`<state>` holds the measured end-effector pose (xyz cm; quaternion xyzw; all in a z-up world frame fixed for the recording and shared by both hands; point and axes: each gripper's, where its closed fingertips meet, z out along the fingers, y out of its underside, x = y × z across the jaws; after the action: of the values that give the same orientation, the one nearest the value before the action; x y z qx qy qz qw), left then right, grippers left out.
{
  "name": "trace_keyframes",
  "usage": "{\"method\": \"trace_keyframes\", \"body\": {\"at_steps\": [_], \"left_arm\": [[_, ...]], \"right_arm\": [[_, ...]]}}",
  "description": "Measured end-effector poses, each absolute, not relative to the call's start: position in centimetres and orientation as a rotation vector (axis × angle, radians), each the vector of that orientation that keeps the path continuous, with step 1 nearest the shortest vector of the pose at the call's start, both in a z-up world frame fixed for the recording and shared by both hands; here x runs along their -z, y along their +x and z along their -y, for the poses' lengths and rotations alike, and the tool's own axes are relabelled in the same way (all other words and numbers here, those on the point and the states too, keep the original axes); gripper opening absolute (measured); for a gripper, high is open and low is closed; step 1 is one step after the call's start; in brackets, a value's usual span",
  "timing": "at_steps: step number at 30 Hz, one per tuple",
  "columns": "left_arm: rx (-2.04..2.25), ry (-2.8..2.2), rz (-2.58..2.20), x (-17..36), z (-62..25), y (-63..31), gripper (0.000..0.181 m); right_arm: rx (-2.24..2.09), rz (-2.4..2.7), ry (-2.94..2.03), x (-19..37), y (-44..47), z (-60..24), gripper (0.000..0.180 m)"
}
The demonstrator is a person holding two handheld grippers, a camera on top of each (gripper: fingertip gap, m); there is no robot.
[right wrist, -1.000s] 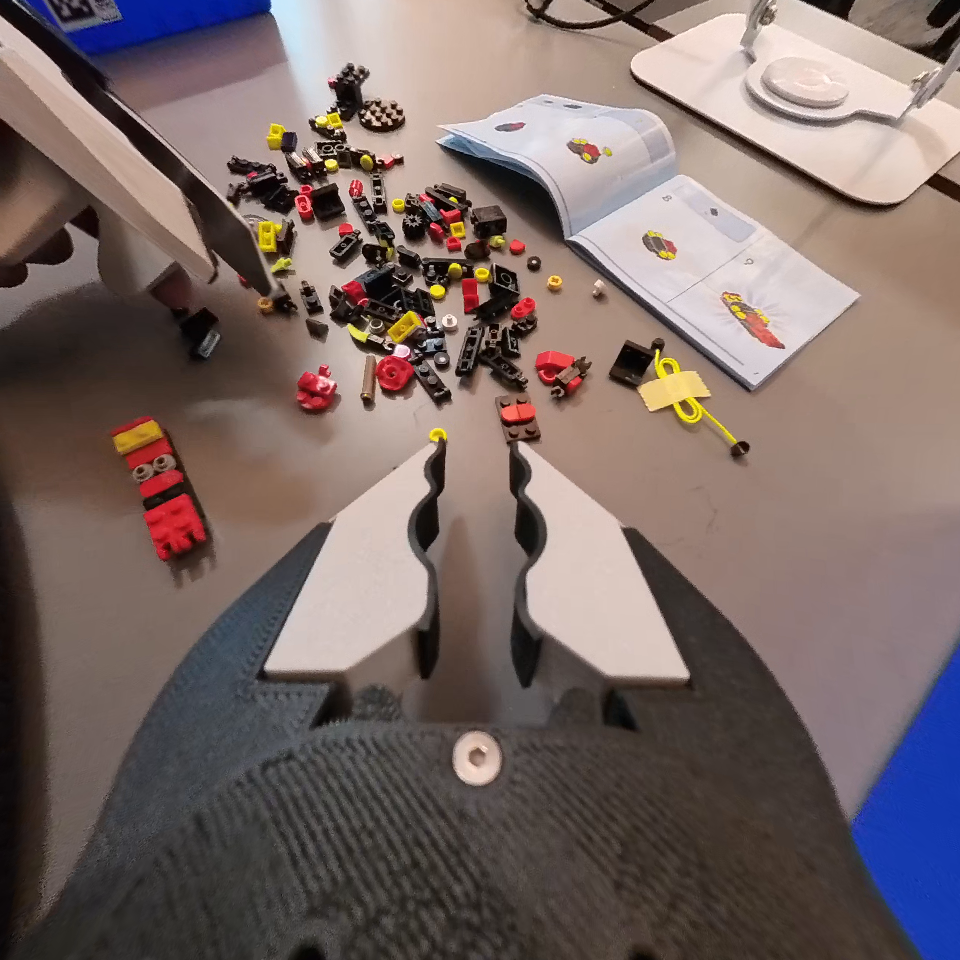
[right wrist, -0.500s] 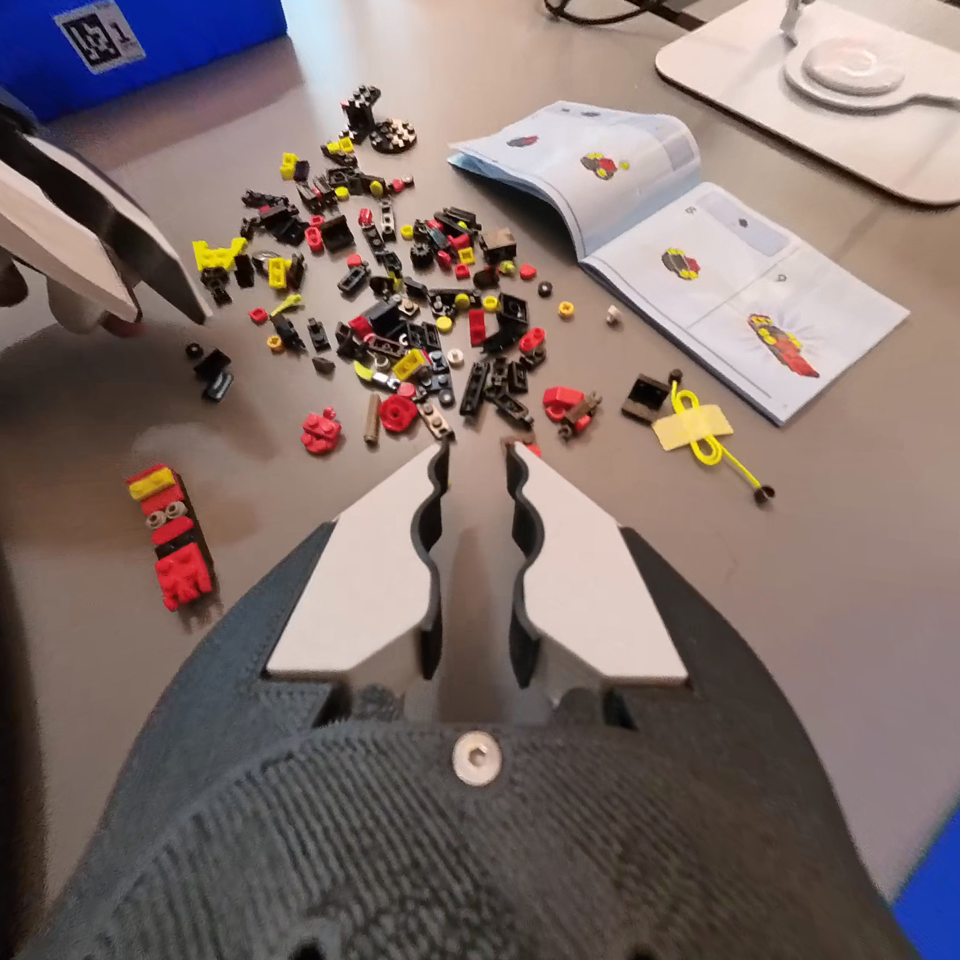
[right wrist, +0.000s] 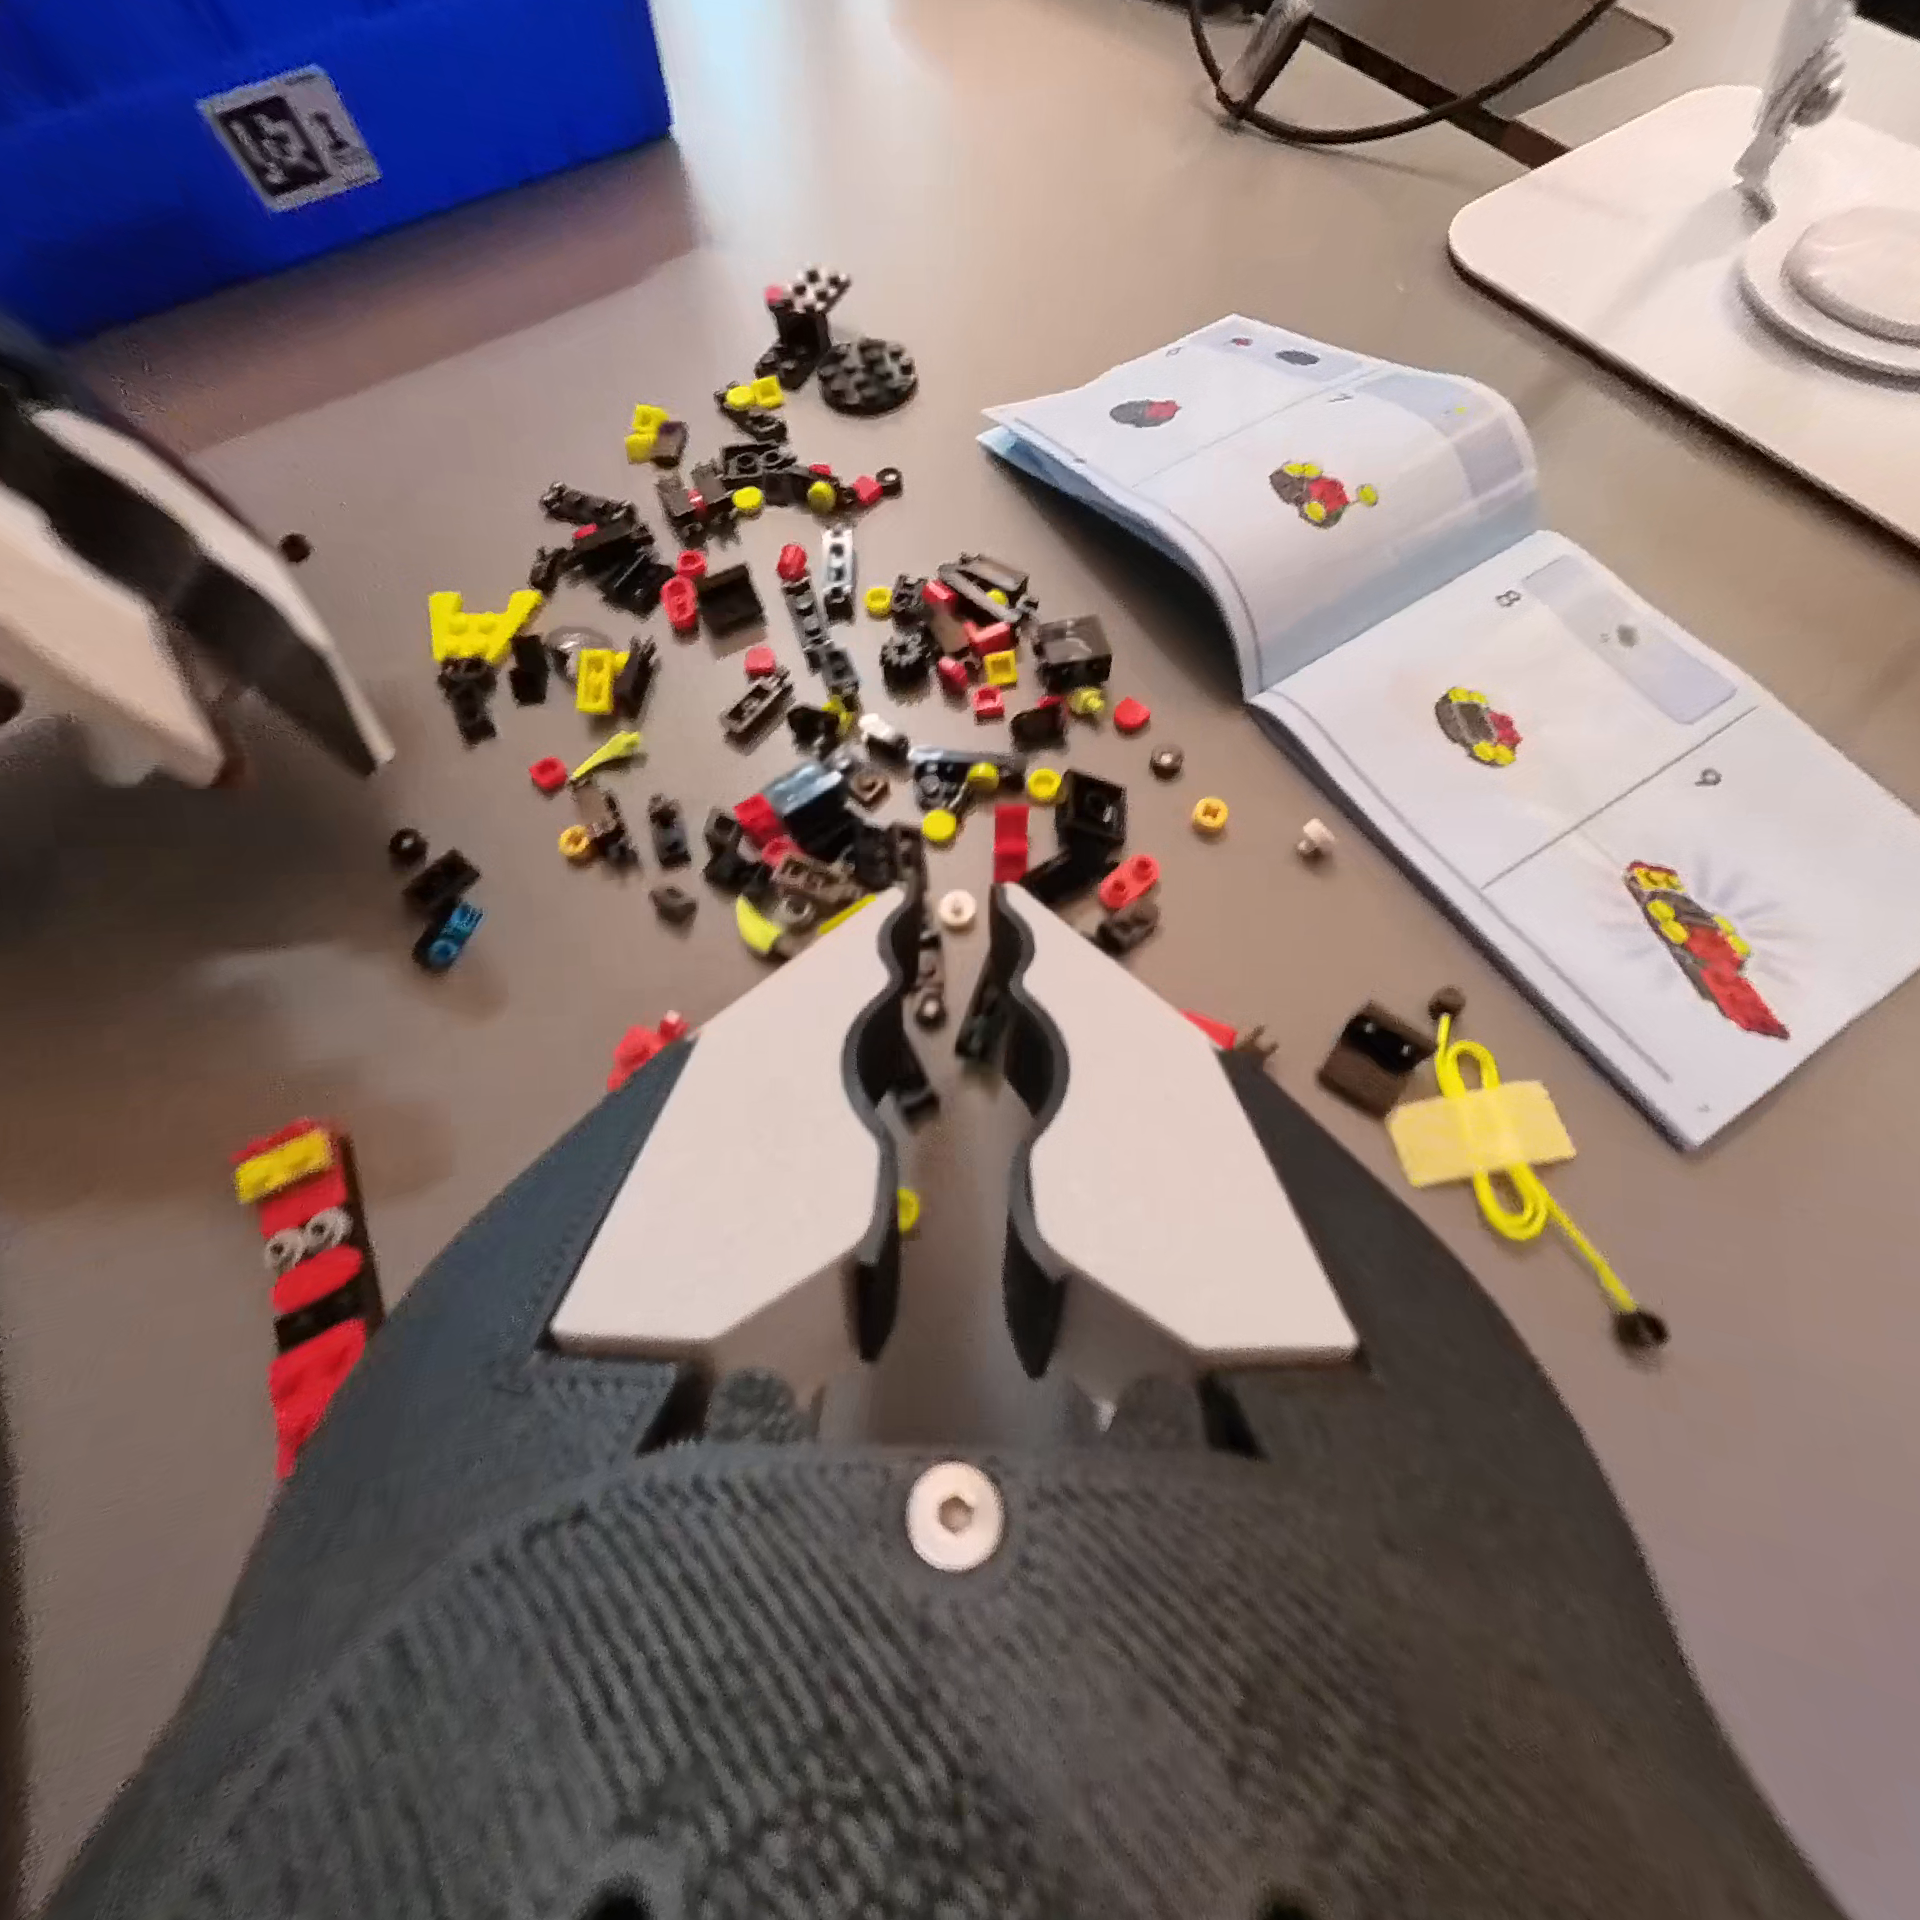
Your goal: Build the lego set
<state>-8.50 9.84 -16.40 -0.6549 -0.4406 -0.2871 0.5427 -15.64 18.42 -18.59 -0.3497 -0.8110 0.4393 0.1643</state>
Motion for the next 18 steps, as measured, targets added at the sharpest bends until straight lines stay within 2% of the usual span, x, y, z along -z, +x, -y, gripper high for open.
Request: {"method": "trace_keyframes", "body": {"at_steps": [11, 18], "left_arm": [[0.717, -1.528, 1.04, 16.0, -10.0, -8.3, 0.022], [0.736, -1.507, 1.046, 16.0, -9.9, -8.4, 0.022]], "right_arm": [[-1.174, 2.477, -1.016, 20.6, -17.9, -15.5, 0.005], [-1.108, 2.512, -1.019, 21.5, -17.8, -15.5, 0.008]]}}
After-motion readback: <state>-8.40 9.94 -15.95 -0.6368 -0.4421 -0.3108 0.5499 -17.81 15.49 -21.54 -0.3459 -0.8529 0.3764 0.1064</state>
